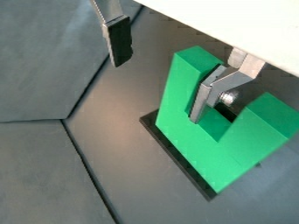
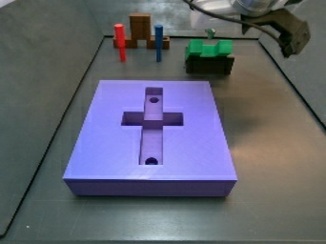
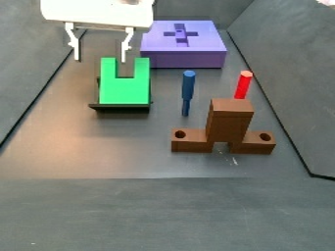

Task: Pick up the green object. Move up. Place the green object on the fixture. Regrasp the green object. Move to above the board. Insert the green object.
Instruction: Regrasp the green object.

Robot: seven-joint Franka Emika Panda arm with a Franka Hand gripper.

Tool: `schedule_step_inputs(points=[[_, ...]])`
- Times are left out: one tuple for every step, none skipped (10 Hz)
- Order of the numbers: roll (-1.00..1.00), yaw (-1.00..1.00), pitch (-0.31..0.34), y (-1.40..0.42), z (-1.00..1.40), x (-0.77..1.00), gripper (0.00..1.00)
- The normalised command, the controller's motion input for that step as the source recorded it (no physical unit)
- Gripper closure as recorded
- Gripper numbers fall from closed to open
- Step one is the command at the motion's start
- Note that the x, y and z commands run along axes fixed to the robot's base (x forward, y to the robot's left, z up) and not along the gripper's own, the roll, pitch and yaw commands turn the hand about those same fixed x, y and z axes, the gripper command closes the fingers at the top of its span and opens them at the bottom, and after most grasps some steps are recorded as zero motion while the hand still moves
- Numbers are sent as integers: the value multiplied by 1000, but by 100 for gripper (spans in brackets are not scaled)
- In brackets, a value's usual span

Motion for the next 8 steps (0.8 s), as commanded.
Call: schedule_step_inputs(points=[[177,0,546,-194,-214,314,0],[106,0,486,-183,-191,397,0],[0,0,249,-117,-91,366,0],[0,14,94,-49,0,383,0],[0,69,0,-17,-29,297,0],[-26,97,-20,-31,-169,217,0],[-66,123,-86,-43,-217,246,0],[-54,120,-100,-63,-306,214,0]])
